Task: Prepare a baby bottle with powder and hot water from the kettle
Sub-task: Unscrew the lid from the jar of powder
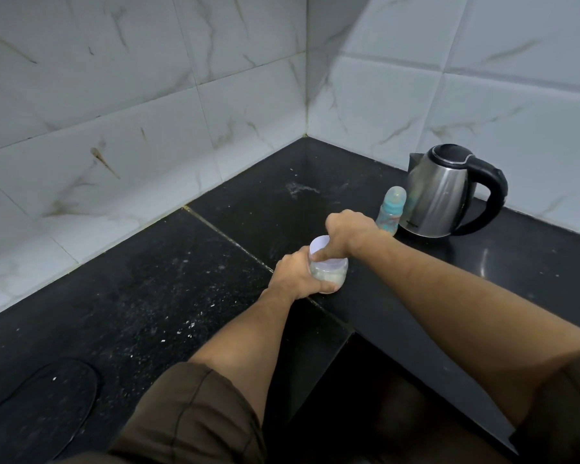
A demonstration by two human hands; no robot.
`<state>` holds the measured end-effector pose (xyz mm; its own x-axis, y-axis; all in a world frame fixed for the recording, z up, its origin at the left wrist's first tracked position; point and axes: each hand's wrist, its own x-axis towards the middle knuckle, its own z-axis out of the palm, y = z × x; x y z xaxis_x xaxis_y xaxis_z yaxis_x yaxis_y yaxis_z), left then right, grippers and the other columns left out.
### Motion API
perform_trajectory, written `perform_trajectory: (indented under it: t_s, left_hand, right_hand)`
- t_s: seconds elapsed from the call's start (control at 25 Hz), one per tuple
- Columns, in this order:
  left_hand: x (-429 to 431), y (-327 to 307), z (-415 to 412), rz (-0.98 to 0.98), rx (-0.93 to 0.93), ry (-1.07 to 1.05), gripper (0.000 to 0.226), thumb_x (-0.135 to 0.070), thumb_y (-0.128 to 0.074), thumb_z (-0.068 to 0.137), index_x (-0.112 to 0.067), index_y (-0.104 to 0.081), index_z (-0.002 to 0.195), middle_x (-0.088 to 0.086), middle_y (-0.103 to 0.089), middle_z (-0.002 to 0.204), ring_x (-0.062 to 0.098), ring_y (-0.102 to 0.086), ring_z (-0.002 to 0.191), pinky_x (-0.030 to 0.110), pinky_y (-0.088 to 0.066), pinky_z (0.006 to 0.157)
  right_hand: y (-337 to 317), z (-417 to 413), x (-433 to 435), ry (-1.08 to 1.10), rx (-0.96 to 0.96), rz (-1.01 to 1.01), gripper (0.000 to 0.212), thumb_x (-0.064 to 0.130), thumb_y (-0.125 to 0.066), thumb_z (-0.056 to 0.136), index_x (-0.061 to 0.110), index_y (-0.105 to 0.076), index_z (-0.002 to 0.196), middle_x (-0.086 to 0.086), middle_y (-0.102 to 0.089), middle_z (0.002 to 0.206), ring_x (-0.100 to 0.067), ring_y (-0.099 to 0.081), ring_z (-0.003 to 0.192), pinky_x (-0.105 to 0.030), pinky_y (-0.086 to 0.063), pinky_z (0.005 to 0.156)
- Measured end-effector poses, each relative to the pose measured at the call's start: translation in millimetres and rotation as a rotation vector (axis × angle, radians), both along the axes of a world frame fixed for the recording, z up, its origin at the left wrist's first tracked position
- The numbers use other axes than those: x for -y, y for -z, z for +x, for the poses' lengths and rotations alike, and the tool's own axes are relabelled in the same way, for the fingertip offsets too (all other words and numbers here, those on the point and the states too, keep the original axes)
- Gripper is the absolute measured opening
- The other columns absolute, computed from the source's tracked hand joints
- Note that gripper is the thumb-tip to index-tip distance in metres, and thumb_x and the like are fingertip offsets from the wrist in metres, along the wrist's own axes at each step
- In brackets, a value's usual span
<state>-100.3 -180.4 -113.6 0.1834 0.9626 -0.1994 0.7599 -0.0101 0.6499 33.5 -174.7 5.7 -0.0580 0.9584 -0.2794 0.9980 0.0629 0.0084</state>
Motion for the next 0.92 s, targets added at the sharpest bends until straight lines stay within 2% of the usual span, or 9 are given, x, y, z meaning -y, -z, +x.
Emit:
perform_trajectory:
  t_s: [0.12, 0.24, 0.28, 0.36, 0.48, 0.56, 0.6, 0.76, 0.92]
  left_hand:
    - [-2.6, -1.6, -0.9, -0.011, -0.007, 0.017, 0.086, -0.058, -0.089, 0.048, -0.034, -0.057, 0.125, -0.015, -0.067, 0.105, 0.013, -0.065, 0.1, 0.038, -0.06, 0.088]
    - [-3.4, -5.9, -0.1, -0.032, 0.0, 0.007, 0.084, -0.057, -0.089, 0.047, -0.035, -0.057, 0.123, -0.015, -0.068, 0.103, 0.011, -0.066, 0.098, 0.038, -0.06, 0.087]
    - [-3.4, -7.2, 0.3, -0.039, 0.0, 0.0, 0.084, -0.056, -0.089, 0.047, -0.035, -0.057, 0.122, -0.015, -0.068, 0.103, 0.011, -0.066, 0.098, 0.038, -0.06, 0.087]
    - [-2.7, -8.0, 0.4, -0.056, -0.006, -0.013, 0.085, -0.057, -0.089, 0.047, -0.034, -0.058, 0.122, -0.014, -0.068, 0.104, 0.011, -0.066, 0.097, 0.038, -0.06, 0.086]
    - [-1.2, -9.2, 2.4, -0.07, -0.008, -0.031, 0.088, -0.058, -0.089, 0.043, -0.032, -0.059, 0.121, -0.014, -0.068, 0.105, 0.012, -0.066, 0.098, 0.039, -0.059, 0.088]
    - [-0.9, -10.3, 3.7, -0.068, -0.009, -0.037, 0.083, -0.056, -0.09, 0.045, -0.032, -0.06, 0.119, -0.014, -0.069, 0.103, 0.011, -0.066, 0.097, 0.039, -0.059, 0.088]
    - [-0.6, -10.8, 3.9, -0.065, -0.008, -0.037, 0.081, -0.055, -0.09, 0.047, -0.033, -0.061, 0.118, -0.014, -0.07, 0.102, 0.011, -0.067, 0.096, 0.039, -0.06, 0.087]
    - [2.3, -14.0, 4.8, -0.06, 0.01, -0.019, 0.074, -0.047, -0.092, 0.054, -0.031, -0.062, 0.119, -0.013, -0.071, 0.101, 0.012, -0.068, 0.096, 0.039, -0.059, 0.089]
    - [2.1, -13.5, 4.1, -0.06, 0.008, -0.015, 0.075, -0.05, -0.091, 0.053, -0.029, -0.061, 0.118, -0.011, -0.071, 0.101, 0.013, -0.068, 0.096, 0.04, -0.059, 0.089]
  right_hand:
    - [-0.7, -1.8, 0.5, -0.061, -0.053, -0.049, 0.055, 0.041, -0.081, 0.08, 0.016, -0.067, 0.127, -0.001, -0.066, 0.114, -0.025, -0.065, 0.104, -0.037, -0.058, 0.083]
    - [-4.9, 1.3, -2.9, -0.133, -0.136, -0.131, 0.067, 0.023, -0.079, 0.082, 0.023, -0.055, 0.145, -0.004, -0.056, 0.136, -0.024, -0.057, 0.113, -0.037, -0.057, 0.09]
    - [-4.6, 2.6, -5.8, -0.149, -0.137, -0.15, 0.069, 0.025, -0.079, 0.082, 0.023, -0.053, 0.146, -0.005, -0.051, 0.138, -0.025, -0.054, 0.115, -0.038, -0.056, 0.092]
    - [-0.2, 4.1, -9.2, -0.13, -0.114, -0.157, 0.074, 0.043, -0.081, 0.078, 0.022, -0.05, 0.142, -0.003, -0.047, 0.137, -0.026, -0.053, 0.119, -0.042, -0.055, 0.095]
    - [-0.4, 6.3, -12.2, -0.043, -0.068, -0.114, 0.071, 0.069, -0.078, 0.074, 0.019, -0.053, 0.117, -0.001, -0.057, 0.113, -0.026, -0.061, 0.104, -0.038, -0.052, 0.084]
    - [-1.8, 6.9, -13.8, -0.079, -0.032, -0.104, 0.065, 0.064, -0.081, 0.074, 0.018, -0.056, 0.111, 0.0, -0.058, 0.103, -0.026, -0.063, 0.097, -0.036, -0.052, 0.077]
    - [-2.0, 6.8, -15.3, -0.117, -0.035, -0.123, 0.062, 0.056, -0.084, 0.073, 0.018, -0.059, 0.116, 0.0, -0.06, 0.105, -0.025, -0.063, 0.097, -0.036, -0.053, 0.076]
    - [-6.5, 7.1, -21.7, -0.287, -0.065, -0.234, 0.075, 0.018, -0.082, 0.077, 0.024, -0.05, 0.145, -0.002, -0.053, 0.134, -0.026, -0.059, 0.112, -0.035, -0.054, 0.08]
    - [2.2, 4.2, -22.3, -0.293, -0.046, -0.232, 0.092, 0.033, -0.085, 0.075, 0.025, -0.039, 0.155, -0.001, -0.043, 0.138, -0.03, -0.056, 0.121, -0.042, -0.057, 0.092]
